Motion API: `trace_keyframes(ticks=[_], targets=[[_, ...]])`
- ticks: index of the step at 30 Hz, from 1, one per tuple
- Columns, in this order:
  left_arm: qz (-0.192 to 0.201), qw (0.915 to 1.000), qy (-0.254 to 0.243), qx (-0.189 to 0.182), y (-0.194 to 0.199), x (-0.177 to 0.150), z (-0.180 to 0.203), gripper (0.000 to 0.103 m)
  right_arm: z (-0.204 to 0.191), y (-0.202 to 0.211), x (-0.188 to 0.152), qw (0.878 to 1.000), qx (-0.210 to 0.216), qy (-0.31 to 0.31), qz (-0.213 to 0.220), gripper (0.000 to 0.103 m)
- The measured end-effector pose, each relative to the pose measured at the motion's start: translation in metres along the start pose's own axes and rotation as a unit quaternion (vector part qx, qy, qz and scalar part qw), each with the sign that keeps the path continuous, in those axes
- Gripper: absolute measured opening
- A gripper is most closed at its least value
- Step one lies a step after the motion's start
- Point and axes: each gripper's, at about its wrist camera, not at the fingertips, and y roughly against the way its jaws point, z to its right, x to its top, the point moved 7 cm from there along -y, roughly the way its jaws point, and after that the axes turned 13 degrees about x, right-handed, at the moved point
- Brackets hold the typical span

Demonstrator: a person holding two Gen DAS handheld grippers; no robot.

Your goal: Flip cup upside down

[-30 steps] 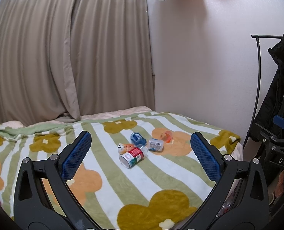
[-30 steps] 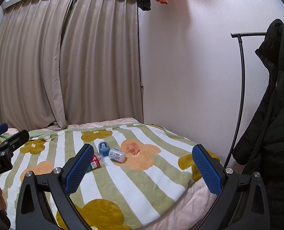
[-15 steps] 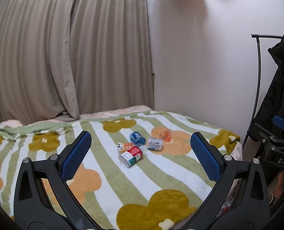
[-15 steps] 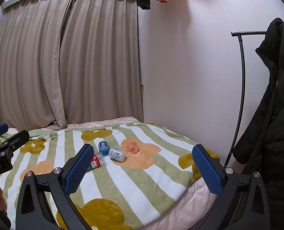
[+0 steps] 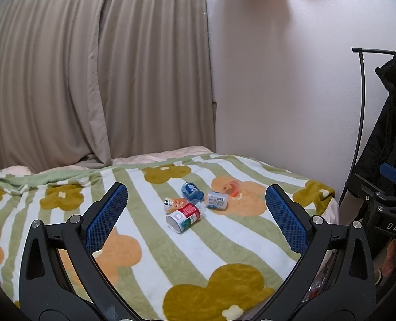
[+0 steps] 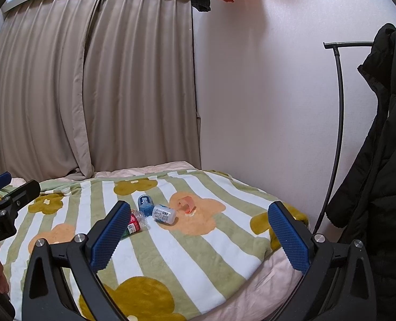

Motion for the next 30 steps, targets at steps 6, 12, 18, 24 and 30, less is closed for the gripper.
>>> trace_keyframes(ticks=[6,12,18,24,30], targets=[[-0.001,1.0,-0.002,-0.001,0.0,-0.001,0.0,0.103,0.0,0.001,-0.006,1.0,0.001,-0.001,0.0,0.102],[-0.004,1.0,-0.004,-0.002,-0.005,-0.002,0.001,0.103,-0.001,0.0,-0.005,1.0,0.0,0.0,-0.001,0.102],[-0.014,0.9998,-0.011,-0.005,-0.025,0.001,0.006,0.103,-0.001,0.0,-0.015,1.0,0.0,-0.003,-0.007,0.102],[-0.029,0.9991,-0.016,-0.026,-0.055,0.006,0.014,0.103,0.007,-0.013,-0.011,1.0,0.006,-0.007,-0.005,0.102],[-0.116,0.9841,-0.102,-0.087,-0.15,-0.008,0.049,0.103,0.017,-0.029,-0.012,1.0,0.011,-0.008,-0.02,0.102]])
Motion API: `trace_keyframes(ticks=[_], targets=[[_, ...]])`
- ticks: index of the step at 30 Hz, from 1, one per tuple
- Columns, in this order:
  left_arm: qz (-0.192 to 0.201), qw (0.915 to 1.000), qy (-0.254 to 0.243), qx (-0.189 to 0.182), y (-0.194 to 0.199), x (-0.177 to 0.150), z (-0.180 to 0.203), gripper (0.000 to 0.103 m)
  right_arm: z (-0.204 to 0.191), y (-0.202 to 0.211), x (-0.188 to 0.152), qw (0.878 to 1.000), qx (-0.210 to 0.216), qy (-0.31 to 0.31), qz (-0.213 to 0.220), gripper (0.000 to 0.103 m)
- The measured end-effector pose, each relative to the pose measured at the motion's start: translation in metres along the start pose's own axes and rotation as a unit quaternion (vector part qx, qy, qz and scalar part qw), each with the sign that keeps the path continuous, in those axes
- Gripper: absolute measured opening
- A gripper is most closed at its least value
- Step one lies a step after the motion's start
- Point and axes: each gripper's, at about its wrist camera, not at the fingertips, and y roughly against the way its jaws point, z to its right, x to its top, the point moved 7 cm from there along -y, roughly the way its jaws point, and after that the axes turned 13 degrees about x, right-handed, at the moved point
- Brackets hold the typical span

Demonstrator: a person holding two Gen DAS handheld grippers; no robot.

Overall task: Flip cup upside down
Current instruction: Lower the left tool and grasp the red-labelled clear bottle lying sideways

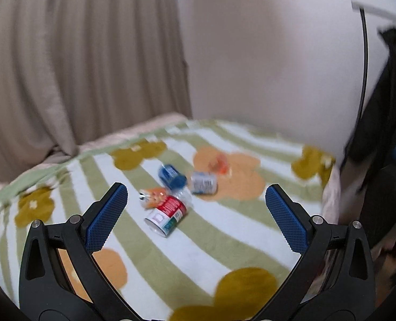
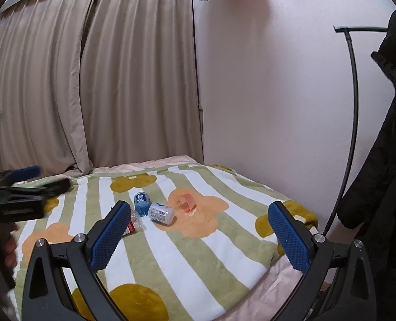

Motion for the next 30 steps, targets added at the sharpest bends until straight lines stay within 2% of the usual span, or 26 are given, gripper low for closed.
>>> trace_keyframes(ticks=[2,4,6,7,11,13,18,20,22,25,30], targets=[[-0.045,0.9979,-0.04,-0.021,-0.051,-0.003,0.008,0.103,0.003,-0.006,0.0,1.0,0.003,-0.002,-0.005,0.102],[-0.089,0.9923,-0.079,-0.032,-0.096,-0.012,0.014,0.103,0.009,-0.015,-0.001,1.0,0.005,-0.005,-0.014,0.102],[-0.137,0.9819,-0.127,-0.032,-0.143,-0.027,0.02,0.103,0.014,-0.026,-0.006,1.0,0.006,-0.006,-0.023,0.102],[-0.166,0.9741,-0.149,-0.036,-0.169,-0.038,0.023,0.103,0.017,-0.031,-0.01,1.0,0.005,-0.007,-0.03,0.102],[-0.241,0.951,-0.19,-0.039,-0.234,-0.071,0.021,0.094,0.031,-0.057,-0.024,0.998,0.005,-0.017,-0.058,0.102],[-0.27,0.9407,-0.2,-0.043,-0.26,-0.085,0.019,0.094,0.035,-0.067,-0.03,0.997,0.005,-0.02,-0.069,0.102],[-0.327,0.9211,-0.202,-0.061,-0.294,-0.109,0.015,0.092,0.047,-0.095,-0.052,0.994,0.007,-0.033,-0.1,0.102],[-0.344,0.9147,-0.203,-0.064,-0.303,-0.117,0.014,0.081,0.048,-0.101,-0.056,0.994,0.009,-0.036,-0.105,0.102],[-0.357,0.9096,-0.201,-0.067,-0.308,-0.123,0.013,0.075,0.048,-0.107,-0.059,0.993,0.011,-0.038,-0.111,0.102],[-0.362,0.9067,-0.207,-0.064,-0.312,-0.127,0.013,0.064,0.047,-0.115,-0.064,0.992,0.016,-0.042,-0.116,0.102],[-0.366,0.9043,-0.21,-0.066,-0.31,-0.126,0.013,0.063,0.044,-0.119,-0.065,0.992,0.021,-0.042,-0.117,0.102]])
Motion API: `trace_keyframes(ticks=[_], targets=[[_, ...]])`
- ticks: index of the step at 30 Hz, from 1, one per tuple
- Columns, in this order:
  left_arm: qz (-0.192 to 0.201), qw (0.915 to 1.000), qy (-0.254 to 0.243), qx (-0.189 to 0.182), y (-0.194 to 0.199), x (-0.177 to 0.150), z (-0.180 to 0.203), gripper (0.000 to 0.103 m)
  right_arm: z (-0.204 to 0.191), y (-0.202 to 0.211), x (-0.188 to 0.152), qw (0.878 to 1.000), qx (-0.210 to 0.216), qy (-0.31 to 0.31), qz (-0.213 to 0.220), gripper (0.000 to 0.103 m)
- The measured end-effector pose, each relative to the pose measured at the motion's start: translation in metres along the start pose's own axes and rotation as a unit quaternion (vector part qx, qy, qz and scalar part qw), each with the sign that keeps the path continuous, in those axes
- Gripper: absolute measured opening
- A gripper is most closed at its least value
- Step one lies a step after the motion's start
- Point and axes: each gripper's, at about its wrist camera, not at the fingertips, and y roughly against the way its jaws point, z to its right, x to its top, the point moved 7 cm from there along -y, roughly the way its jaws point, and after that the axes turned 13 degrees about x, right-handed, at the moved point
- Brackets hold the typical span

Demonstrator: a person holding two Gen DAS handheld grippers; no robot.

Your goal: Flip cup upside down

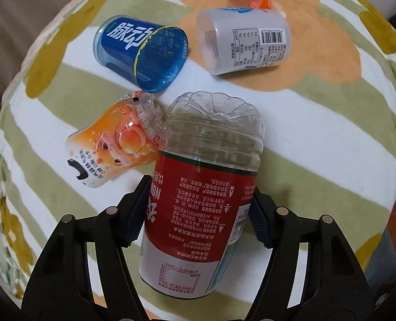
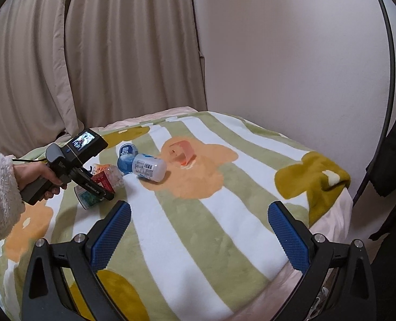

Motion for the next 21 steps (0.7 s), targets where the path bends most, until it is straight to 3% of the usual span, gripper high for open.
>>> trace_keyframes(ticks=[9,16,21], targets=[[0.019,0.9996,-0.021,-0.005,0.051,0.002,0.01,0.063,-0.006,0.014,0.009,1.0,0.009,0.003,0.02,0.102],[0.039,0.9972,-0.038,-0.051,0.104,0.0,0.075,0.063,-0.012,0.032,0.015,0.999,0.017,-0.007,0.036,0.102],[0.025,0.9959,-0.052,-0.069,0.097,-0.009,0.123,0.063,-0.014,0.046,0.015,0.999,0.017,-0.008,0.04,0.102]])
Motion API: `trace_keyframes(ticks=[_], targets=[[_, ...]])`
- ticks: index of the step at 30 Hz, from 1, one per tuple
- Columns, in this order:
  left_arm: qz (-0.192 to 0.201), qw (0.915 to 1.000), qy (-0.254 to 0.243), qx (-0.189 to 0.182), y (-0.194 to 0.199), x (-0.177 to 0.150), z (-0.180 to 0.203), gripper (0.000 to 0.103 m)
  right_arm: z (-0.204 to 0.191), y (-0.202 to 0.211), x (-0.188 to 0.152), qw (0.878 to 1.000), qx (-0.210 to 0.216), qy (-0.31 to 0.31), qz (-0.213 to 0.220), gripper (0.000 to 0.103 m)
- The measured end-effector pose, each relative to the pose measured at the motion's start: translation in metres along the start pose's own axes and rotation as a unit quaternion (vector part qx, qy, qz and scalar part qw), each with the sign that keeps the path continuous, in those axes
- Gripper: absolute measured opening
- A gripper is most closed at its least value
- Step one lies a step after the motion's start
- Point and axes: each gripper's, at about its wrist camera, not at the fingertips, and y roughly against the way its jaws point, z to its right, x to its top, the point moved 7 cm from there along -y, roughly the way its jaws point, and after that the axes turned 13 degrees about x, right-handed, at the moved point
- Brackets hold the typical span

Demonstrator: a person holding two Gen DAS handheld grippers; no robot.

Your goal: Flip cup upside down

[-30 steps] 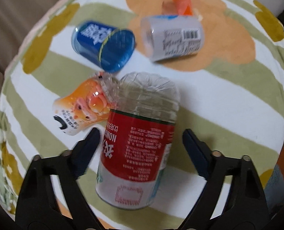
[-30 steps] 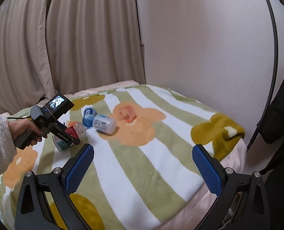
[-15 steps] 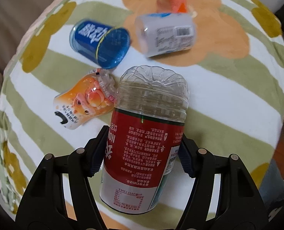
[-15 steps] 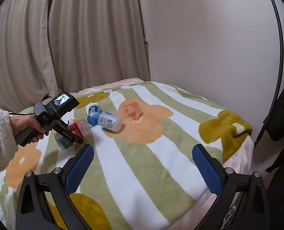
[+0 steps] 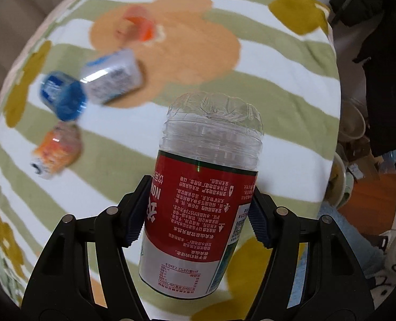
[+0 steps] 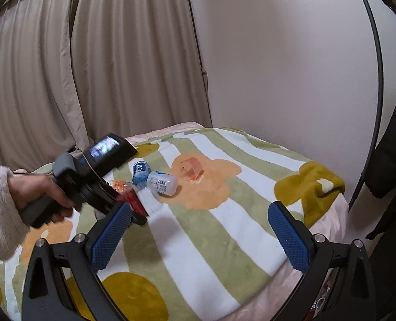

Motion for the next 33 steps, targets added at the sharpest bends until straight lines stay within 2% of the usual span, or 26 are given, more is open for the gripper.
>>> trace_keyframes(ticks=[6,12,15,17,19,21,27,30,33], targets=[[-0.029,0.9993,0.015,-0.018,-0.026,-0.012,0.032,0.063,0.004,0.009,-0.001,1.0,-0.005,-0.003,0.0,0.102],[-0.038,0.9989,0.023,-0.017,-0.042,-0.015,0.034,0.064,0.007,0.011,-0.004,1.0,-0.007,-0.009,-0.003,0.102],[-0.035,0.9989,0.029,-0.012,-0.043,-0.013,0.029,0.071,0.008,0.012,-0.004,1.0,-0.008,-0.01,-0.002,0.102],[-0.031,0.9988,0.038,-0.007,-0.043,-0.013,0.023,0.094,0.008,0.011,-0.004,1.0,-0.007,-0.011,-0.002,0.102],[-0.017,0.9987,0.048,-0.011,-0.035,-0.011,0.015,0.099,0.008,0.012,-0.005,1.0,-0.006,-0.01,-0.002,0.102],[-0.009,0.9985,0.053,-0.009,-0.029,-0.009,0.011,0.099,0.008,0.012,-0.004,1.0,-0.006,-0.008,-0.001,0.102],[0.05,0.9964,0.061,0.031,0.015,-0.008,-0.004,0.099,0.006,0.02,0.003,1.0,-0.004,-0.006,0.009,0.102],[0.093,0.9912,0.087,0.036,0.049,-0.014,-0.008,0.099,0.002,0.027,0.011,1.0,-0.006,0.001,0.018,0.102],[0.137,0.9819,0.125,0.04,0.084,-0.03,-0.013,0.103,-0.005,0.035,0.02,1.0,-0.005,0.009,0.027,0.102]])
